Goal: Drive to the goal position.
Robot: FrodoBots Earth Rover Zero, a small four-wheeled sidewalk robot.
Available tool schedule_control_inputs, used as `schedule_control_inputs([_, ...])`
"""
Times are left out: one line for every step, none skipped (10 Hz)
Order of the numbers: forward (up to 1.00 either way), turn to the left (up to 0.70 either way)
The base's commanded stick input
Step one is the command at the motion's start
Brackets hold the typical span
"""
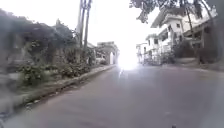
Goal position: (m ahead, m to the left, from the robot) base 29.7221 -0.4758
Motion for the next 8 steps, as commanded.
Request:
schedule_control_inputs([1.0,0.03])
schedule_control_inputs([1.0,0.03])
schedule_control_inputs([1.0,0.03])
schedule_control_inputs([1.0,0.03])
schedule_control_inputs([1.0,0.03])
schedule_control_inputs([1.0,0.03])
schedule_control_inputs([1.0,0.03])
schedule_control_inputs([1.0,0.03])
